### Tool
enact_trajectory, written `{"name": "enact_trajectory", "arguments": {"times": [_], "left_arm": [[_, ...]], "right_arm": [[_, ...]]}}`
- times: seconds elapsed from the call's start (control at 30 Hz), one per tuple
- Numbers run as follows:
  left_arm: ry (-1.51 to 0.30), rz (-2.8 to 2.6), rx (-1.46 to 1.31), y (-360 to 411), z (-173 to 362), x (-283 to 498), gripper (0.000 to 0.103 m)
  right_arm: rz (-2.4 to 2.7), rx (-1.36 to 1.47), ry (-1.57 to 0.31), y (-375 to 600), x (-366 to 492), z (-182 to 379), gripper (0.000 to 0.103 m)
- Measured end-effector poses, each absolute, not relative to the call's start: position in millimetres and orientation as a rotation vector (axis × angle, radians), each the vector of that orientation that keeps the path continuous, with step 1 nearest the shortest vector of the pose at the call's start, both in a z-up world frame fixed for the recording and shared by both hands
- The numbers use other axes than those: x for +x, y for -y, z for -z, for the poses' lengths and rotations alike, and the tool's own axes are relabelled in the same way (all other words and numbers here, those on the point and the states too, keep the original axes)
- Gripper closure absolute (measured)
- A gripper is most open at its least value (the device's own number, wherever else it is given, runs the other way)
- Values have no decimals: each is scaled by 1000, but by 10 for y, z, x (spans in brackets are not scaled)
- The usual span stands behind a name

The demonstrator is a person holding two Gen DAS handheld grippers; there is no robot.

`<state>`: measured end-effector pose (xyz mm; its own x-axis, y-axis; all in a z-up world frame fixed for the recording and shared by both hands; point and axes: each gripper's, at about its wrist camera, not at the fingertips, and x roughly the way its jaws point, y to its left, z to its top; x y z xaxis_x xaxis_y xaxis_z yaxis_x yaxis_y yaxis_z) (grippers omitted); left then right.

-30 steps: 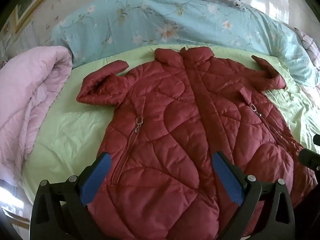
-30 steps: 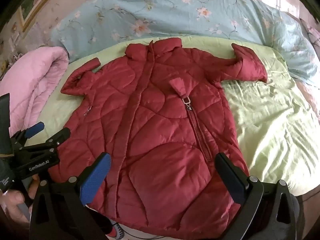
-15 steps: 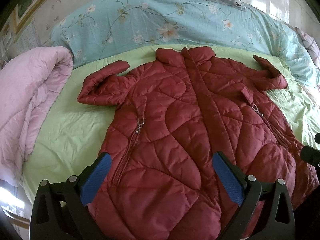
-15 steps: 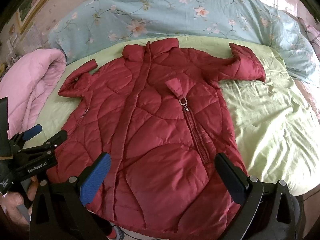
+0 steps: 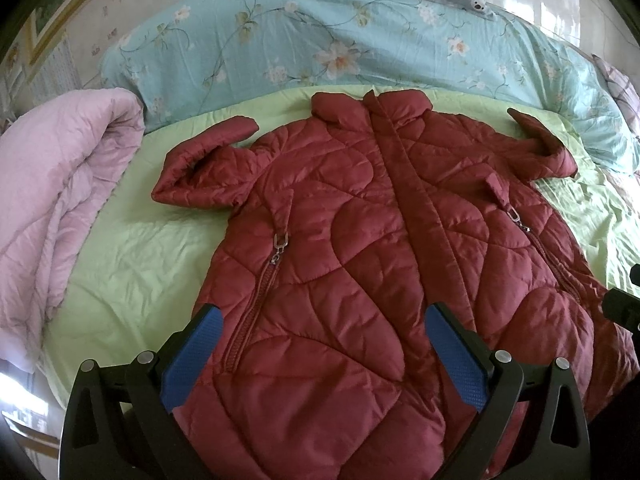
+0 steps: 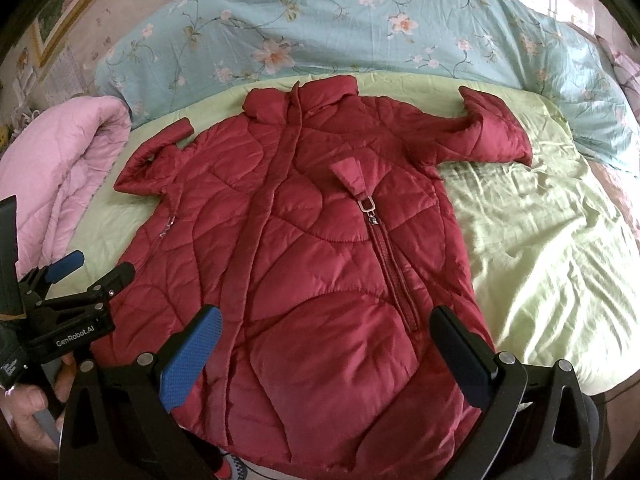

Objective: Fold large clothes

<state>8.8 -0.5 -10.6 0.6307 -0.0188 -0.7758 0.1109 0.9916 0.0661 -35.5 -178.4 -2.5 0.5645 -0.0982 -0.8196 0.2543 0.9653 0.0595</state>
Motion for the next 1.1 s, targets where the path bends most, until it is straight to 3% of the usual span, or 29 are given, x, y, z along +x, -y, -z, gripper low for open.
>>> {"name": "enact_trajectory", "arguments": {"times": [0.37,1.1], "left_arm": [[-824,55,152,27,152,186,1],[-886,62,133,-128,351,725,1]], "right_arm": [[197,200,-919,1829,-297,71,0],[287,280,-932,2454,108,133,0]]}}
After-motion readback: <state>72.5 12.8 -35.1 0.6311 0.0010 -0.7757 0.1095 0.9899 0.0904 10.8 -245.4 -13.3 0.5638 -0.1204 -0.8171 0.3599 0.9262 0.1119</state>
